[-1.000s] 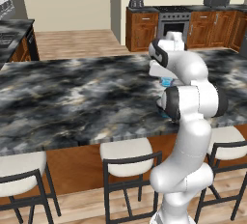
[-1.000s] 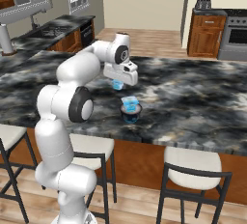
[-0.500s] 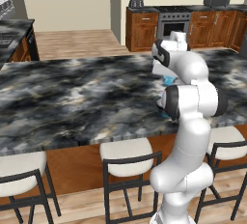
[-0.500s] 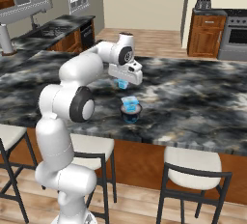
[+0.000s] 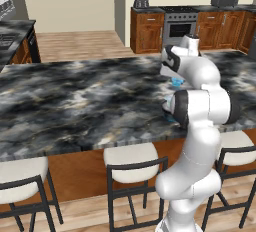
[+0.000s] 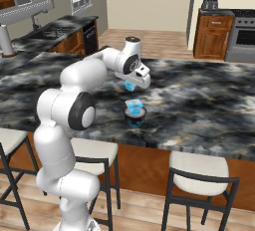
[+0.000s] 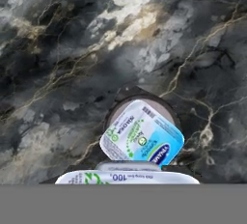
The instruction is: Stack the yogurt containers by placing the smaller containers on top of the larger containers.
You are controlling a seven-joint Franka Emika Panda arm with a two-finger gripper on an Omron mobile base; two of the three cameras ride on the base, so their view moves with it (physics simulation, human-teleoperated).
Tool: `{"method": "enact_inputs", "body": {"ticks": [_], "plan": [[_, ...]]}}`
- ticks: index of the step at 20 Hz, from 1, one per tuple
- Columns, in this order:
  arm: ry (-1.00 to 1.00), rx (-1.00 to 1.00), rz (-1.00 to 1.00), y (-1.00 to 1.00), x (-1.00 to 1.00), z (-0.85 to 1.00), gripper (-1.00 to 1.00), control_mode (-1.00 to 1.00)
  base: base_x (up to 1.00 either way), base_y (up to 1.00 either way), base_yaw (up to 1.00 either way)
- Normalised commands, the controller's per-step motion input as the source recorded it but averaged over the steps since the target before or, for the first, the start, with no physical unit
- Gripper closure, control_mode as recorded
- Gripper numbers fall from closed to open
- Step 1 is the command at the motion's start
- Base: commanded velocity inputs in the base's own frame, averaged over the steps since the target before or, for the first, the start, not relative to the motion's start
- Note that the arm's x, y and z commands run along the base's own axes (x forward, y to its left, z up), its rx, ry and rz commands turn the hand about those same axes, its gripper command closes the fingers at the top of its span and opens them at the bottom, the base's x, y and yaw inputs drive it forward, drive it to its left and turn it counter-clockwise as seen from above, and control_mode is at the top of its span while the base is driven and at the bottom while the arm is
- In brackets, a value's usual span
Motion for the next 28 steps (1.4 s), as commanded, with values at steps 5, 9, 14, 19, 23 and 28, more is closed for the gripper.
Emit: {"method": "enact_inputs", "body": {"ticks": [5, 9, 14, 19, 23, 28], "plan": [[-0.16, -0.03, 0.0, -0.07, 0.07, -0.14, 1.0, -1.0, 0.0, 0.0, 0.0], [-0.04, -0.03, 0.0, -0.07, 0.0, -0.04, 1.0, -1.0, 0.0, 0.0, 0.0], [0.0, 0.0, 0.0, -0.1, -0.03, 0.0, 1.0, -1.0, 0.0, 0.0, 0.0], [0.0, 0.0, 0.0, -0.05, -0.08, 0.01, 1.0, -1.0, 0.0, 0.0, 0.0], [0.0, 0.0, 0.0, -0.04, -0.08, 0.04, 1.0, -1.0, 0.0, 0.0, 0.0], [0.0, 0.0, 0.0, -0.01, -0.1, -0.02, 1.0, -1.0, 0.0, 0.0, 0.0]]}}
